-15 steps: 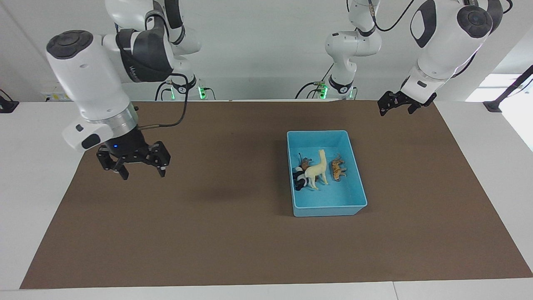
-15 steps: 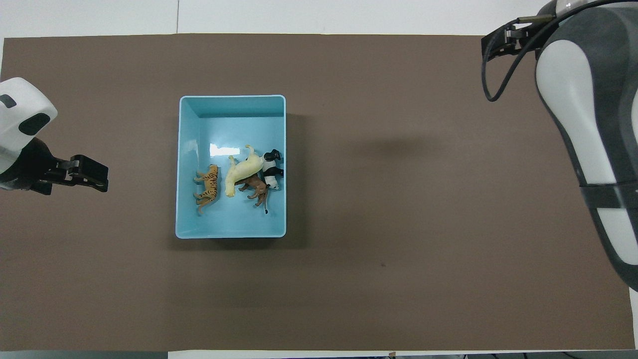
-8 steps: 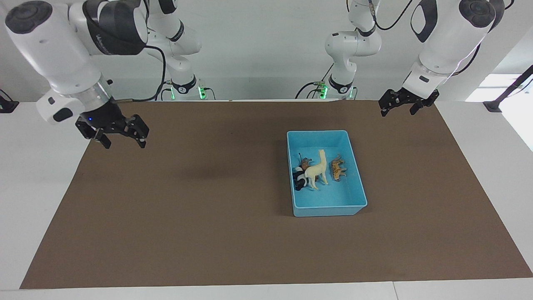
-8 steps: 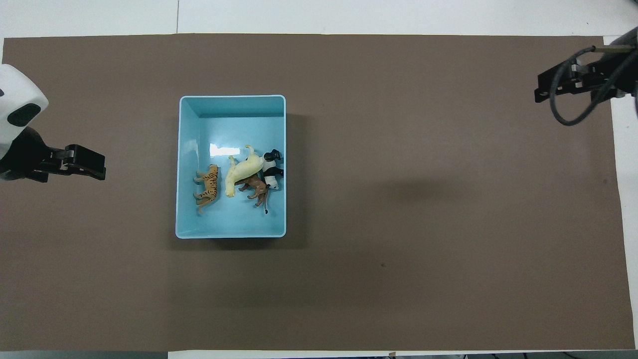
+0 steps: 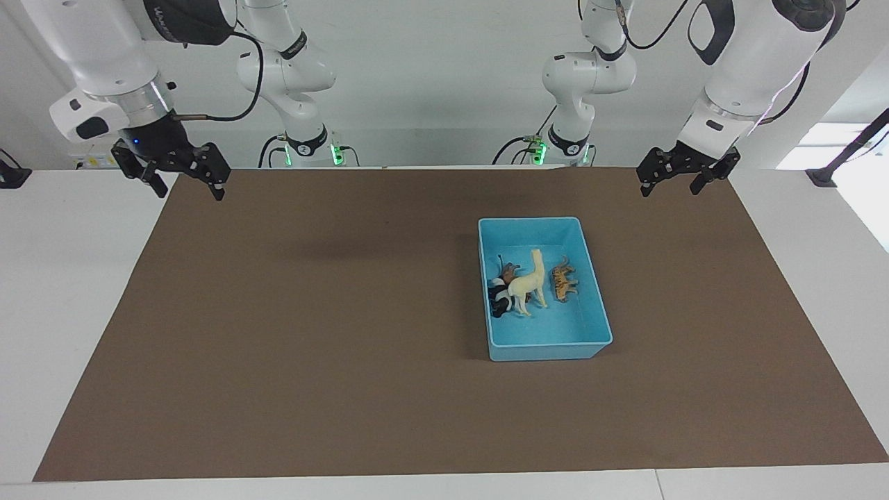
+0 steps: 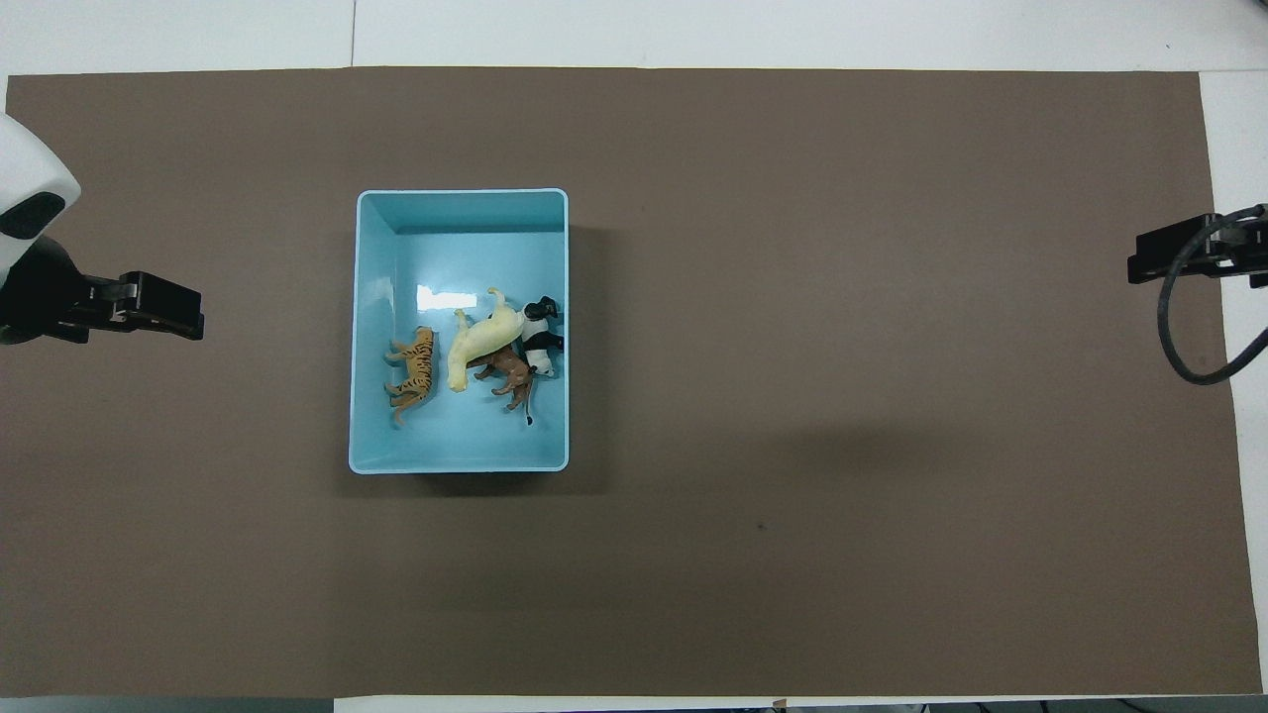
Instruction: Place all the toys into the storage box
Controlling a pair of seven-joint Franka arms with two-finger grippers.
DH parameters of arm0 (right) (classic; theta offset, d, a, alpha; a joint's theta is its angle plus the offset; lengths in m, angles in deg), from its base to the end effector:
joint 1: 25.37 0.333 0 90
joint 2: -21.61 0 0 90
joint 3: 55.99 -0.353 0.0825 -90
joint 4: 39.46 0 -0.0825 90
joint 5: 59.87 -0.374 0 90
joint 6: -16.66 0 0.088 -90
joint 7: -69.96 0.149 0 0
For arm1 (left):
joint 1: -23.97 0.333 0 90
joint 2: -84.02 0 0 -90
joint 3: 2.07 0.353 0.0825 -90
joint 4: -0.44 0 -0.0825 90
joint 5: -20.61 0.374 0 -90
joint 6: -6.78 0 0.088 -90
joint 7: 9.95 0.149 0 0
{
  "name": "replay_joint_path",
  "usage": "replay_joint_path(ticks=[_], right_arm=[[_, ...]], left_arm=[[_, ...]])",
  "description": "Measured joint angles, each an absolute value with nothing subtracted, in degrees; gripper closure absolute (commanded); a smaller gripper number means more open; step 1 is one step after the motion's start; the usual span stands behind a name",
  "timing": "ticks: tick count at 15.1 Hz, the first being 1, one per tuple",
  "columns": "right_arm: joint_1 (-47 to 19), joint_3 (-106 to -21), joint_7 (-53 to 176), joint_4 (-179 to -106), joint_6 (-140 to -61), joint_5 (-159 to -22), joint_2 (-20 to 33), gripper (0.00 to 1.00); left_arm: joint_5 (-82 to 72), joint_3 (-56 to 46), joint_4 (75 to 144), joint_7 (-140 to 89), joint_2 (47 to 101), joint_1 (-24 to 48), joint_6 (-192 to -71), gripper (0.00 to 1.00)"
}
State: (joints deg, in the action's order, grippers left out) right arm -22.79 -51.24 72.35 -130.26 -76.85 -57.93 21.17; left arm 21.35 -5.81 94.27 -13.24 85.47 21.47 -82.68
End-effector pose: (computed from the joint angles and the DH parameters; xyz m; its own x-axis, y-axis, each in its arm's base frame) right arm 0.5542 -0.0257 0.6144 0.9962 -0.0774 0.0410 -0.0787 -0.9964 0.0328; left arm 0.5280 -0.0562 0.6016 0.9974 -0.0511 -0.0501 -0.0520 -0.9985 -0.0175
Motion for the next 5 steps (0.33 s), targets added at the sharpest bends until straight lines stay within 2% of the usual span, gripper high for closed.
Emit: replay_joint_path(ticks=[5], right_arm=[[-23.43, -51.76, 72.35, -131.35, -77.9, -57.82, 21.37, 0.0]], left_arm=[[21.35, -5.59, 94.3, -13.24, 85.47, 21.54, -82.8, 0.0]])
